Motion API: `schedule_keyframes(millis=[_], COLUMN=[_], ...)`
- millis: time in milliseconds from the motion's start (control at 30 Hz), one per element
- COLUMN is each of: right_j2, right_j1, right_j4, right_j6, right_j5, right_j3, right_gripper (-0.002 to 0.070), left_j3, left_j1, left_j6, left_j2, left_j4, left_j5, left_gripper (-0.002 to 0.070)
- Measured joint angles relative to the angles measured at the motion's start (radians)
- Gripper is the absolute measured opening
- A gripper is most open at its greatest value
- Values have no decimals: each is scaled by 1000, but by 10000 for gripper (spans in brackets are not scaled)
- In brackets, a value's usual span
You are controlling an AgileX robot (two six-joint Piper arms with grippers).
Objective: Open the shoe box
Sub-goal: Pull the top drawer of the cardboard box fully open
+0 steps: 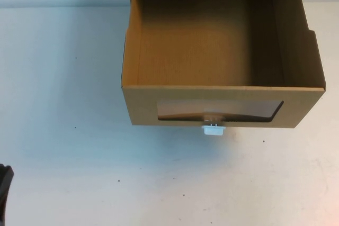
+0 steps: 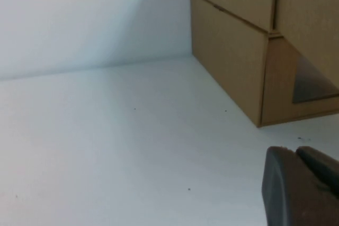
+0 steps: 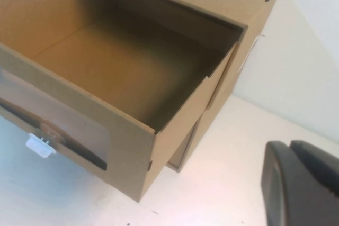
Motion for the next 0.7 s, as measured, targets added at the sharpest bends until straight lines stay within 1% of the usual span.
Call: schedule_keyframes(millis=[67,200,367,433,533,600,700], right_j2=[0,0,0,0,0,0,0], right_j1=[0,0,0,0,0,0,0], right_j4=[1,1,1,1,1,1,1], right_j6=[0,0,0,0,0,0,0], right_j5=[0,0,0,0,0,0,0], right_j3=[0,0,0,0,0,0,0], right_gripper=[-14,-14,-14,-13,-14,-14,-14], left_j3=[33,46,46,46,46,46,46], left_j1=[0,13,95,106,106,99,97], left_j6=[13,92,191,206,211,204,139], left_j2=[-2,-17,-76,-113,-195,-241,-256], left_j4=[-30,-117,-130,-130,-130,-130,-108], left_j5=[-25,4,17,39,131,222,357], left_gripper=[-6,-6,-6,-6,-6,-6,-6])
